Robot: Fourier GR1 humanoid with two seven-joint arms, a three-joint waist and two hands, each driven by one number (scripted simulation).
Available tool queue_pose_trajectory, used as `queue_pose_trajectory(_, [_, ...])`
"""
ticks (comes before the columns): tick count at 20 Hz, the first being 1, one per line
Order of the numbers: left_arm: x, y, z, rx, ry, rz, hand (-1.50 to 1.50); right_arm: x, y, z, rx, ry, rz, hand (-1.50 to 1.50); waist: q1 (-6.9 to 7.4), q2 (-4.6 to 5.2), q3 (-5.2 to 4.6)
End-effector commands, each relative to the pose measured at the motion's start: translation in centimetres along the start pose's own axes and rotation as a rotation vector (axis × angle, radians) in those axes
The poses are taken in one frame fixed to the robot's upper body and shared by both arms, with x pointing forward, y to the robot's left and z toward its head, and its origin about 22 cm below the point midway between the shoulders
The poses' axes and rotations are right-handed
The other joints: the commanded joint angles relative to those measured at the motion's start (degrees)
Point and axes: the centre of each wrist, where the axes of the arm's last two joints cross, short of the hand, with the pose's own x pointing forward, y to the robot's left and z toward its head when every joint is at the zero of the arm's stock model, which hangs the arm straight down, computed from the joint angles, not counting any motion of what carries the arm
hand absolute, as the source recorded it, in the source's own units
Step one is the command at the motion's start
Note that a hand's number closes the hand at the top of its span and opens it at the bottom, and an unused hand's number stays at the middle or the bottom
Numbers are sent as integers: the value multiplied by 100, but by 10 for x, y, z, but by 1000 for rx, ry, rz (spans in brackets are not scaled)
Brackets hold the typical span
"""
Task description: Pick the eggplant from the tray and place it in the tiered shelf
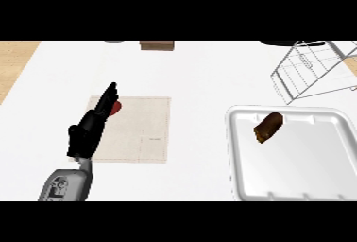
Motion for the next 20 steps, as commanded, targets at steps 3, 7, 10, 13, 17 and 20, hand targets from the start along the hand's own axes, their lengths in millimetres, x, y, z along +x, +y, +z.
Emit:
queue_pose_trajectory(3, [-1, -3, -12, -3, -4, 29, 0, 3, 3, -2, 34, 36, -154, -150, -37, -3, -1])
queue_pose_trajectory(7, [-4, 9, 1, 7, 12, 7, 0, 4, -27, -15, 87, 18, -189, -150, -36, -20, -2])
queue_pose_trajectory(10, [-4, -3, -5, 8, -8, 10, 0, 23, -32, -23, 71, 12, -252, -150, -70, -31, -5])
queue_pose_trajectory(13, [-18, -4, 3, 9, 19, 8, 0, 36, -46, -34, 12, 61, -349, -150, -50, -22, -6])
queue_pose_trajectory(17, [-3, -2, -3, 5, 31, 10, 0, 24, -93, -44, -125, 145, -515, -150, -84, -36, -1])
queue_pose_trajectory(20, [3, 2, 2, 14, 9, 4, 0, 15, -133, -47, -180, 192, -490, -150, -62, -33, -1])
